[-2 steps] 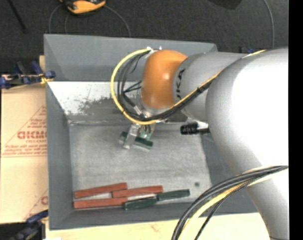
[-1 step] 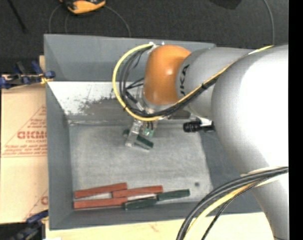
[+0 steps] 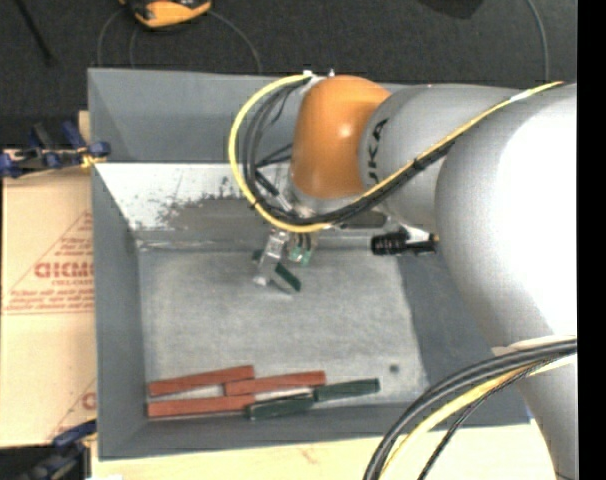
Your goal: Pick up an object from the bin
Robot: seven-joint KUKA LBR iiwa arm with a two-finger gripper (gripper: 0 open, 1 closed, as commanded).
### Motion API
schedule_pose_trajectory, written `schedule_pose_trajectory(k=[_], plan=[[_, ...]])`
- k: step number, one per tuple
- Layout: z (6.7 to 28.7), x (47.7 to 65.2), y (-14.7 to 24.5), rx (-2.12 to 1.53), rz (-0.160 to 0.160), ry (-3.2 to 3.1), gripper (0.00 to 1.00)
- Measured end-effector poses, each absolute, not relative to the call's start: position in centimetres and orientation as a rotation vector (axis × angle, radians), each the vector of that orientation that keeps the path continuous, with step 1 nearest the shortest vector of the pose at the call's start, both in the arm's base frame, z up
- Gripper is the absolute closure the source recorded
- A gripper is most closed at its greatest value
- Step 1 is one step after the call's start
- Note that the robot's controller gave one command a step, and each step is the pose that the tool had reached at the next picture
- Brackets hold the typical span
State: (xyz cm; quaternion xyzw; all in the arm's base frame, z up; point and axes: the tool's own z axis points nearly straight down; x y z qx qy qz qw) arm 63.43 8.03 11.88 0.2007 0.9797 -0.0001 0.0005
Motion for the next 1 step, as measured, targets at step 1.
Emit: schedule_pose_trajectory(k=[1], plan=[[13.39, 63.54, 8.05, 0.628, 0.003, 3.073, 1.00]])
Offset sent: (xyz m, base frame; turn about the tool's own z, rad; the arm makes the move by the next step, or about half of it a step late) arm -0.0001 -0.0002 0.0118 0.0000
